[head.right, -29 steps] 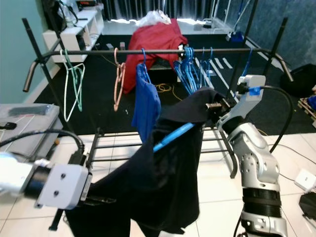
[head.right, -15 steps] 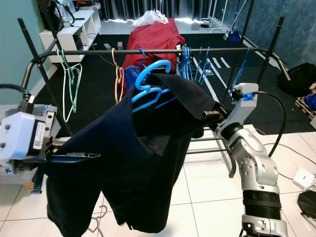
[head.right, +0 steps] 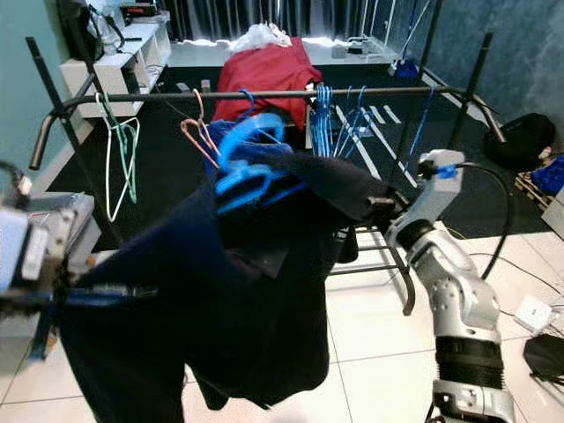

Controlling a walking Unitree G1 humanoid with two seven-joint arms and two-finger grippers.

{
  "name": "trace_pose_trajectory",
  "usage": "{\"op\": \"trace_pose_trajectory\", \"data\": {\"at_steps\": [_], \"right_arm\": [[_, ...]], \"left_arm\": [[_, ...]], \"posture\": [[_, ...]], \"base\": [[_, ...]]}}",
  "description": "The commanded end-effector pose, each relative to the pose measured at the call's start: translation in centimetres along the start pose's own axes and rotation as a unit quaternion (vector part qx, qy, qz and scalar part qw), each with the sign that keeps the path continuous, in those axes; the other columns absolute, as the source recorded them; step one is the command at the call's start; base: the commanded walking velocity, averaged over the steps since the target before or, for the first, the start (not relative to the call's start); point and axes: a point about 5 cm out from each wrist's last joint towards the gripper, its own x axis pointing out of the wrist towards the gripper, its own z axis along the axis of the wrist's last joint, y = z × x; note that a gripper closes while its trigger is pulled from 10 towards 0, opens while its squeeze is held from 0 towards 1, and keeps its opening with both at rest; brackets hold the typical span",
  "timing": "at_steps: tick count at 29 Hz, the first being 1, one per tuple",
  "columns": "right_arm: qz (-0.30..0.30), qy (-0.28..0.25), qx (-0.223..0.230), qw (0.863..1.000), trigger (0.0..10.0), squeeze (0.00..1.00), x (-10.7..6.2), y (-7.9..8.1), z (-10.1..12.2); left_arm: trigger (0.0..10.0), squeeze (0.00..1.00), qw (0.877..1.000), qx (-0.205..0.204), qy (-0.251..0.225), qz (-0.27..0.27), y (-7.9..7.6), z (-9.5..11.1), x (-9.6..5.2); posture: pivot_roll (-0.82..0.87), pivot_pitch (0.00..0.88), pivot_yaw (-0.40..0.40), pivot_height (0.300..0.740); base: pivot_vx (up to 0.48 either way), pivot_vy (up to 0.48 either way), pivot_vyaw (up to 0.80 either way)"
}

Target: Hang hanger

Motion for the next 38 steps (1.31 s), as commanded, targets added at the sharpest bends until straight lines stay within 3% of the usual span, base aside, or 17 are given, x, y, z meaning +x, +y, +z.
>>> {"op": "trace_pose_trajectory", "data": {"at_steps": [1,9,16,17,19,22,24,25,26,27,29,30,33,35,38], "right_arm": [[-0.046,-0.026,0.026,0.998,0.0,0.0,-0.5,-1.6,1.2],[-0.069,-0.06,0.096,0.991,0.0,0.0,-0.5,-2.5,2.3],[-0.073,-0.061,0.104,0.99,0.0,0.0,-0.5,-2.6,2.3],[-0.078,-0.048,0.101,0.991,0.0,0.0,-0.5,-2.7,1.9],[-0.078,-0.048,0.101,0.991,0.0,0.0,-0.5,-2.7,1.9],[-0.118,0.031,0.102,0.987,0.0,0.0,-0.6,-3.3,-1.0],[-0.118,0.031,0.102,0.987,0.0,0.0,-0.6,-3.3,-1.0],[-0.132,0.068,0.105,0.983,0.0,0.0,-0.7,-3.3,-2.3],[-0.132,0.068,0.105,0.983,0.0,0.0,-0.7,-3.3,-2.3],[-0.126,0.111,0.119,0.979,0.0,0.0,-0.5,-2.6,-4.0],[-0.126,0.111,0.119,0.979,0.0,0.0,-0.5,-2.6,-4.0],[-0.113,0.138,0.135,0.975,0.0,0.0,-0.3,-1.6,-5.1],[-0.101,0.15,0.145,0.973,0.0,0.0,-0.1,-0.8,-5.7],[-0.081,0.145,0.15,0.975,1.7,0.0,0.4,0.1,-5.5],[-0.074,0.144,0.148,0.976,1.0,0.0,0.6,0.4,-5.4]], "left_arm": [[10.0,0.0,1.0,0.01,0.013,-0.023,-0.4,0.4,-0.4],[10.0,0.0,0.999,-0.002,0.009,-0.052,-1.4,0.4,-0.1],[10.0,0.0,0.999,-0.001,0.003,-0.05,-1.3,0.5,0.0],[10.0,0.0,0.999,0.005,-0.02,-0.033,-1.0,0.9,0.0],[10.0,0.0,0.999,0.005,-0.02,-0.033,-1.0,0.9,0.0],[10.0,0.0,0.996,0.021,-0.087,-0.012,-0.3,2.3,0.4],[10.0,0.0,0.996,0.021,-0.087,-0.012,-0.3,2.3,0.4],[10.0,0.0,0.993,0.027,-0.116,-0.009,-0.1,2.9,0.6],[10.0,0.0,0.993,0.027,-0.116,-0.009,-0.1,2.9,0.6],[10.0,0.0,0.988,0.033,-0.152,-0.004,0.0,3.5,1.1],[10.0,0.0,0.988,0.033,-0.152,-0.004,0.0,3.5,1.1],[10.0,0.0,0.983,0.035,-0.182,-0.003,0.1,3.9,1.6],[10.0,0.0,0.981,0.035,-0.191,-0.004,0.1,3.9,2.1],[10.0,0.0,0.981,0.029,-0.192,0.001,0.2,3.5,2.8],[10.0,0.0,0.98,0.027,-0.195,0.007,0.3,3.4,3.0]], "posture": [[-0.01,0.0,-0.031,0.74],[-0.01,0.0,-0.031,0.74],[-0.01,0.0,-0.031,0.74],[-0.01,0.0,-0.033,0.74],[-0.01,0.0,-0.033,0.74],[-0.01,0.0,-0.043,0.74],[-0.01,0.0,-0.043,0.74],[-0.01,0.0,-0.043,0.74],[-0.01,0.0,-0.043,0.74],[-0.01,0.0,-0.044,0.74],[-0.01,0.0,-0.044,0.74],[-0.01,0.0,-0.044,0.74],[-0.01,0.0,-0.045,0.74],[-0.02,0.0,-0.042,0.74],[-0.02,0.0,-0.042,0.74]], "base": [[0.0,0.0,0.0],[0.0,0.0,0.0],[0.0,0.0,0.0],[0.0,0.0,0.0],[0.0,0.0,0.0],[0.0,0.0,0.0],[0.0,0.0,0.0],[0.0,0.0,0.0],[0.0,0.0,0.0],[0.0,0.0,0.0],[0.0,0.0,0.0],[0.0,0.0,0.0],[0.0,0.0,0.0],[0.0,0.0,0.0],[0.0,0.0,0.0]]}}
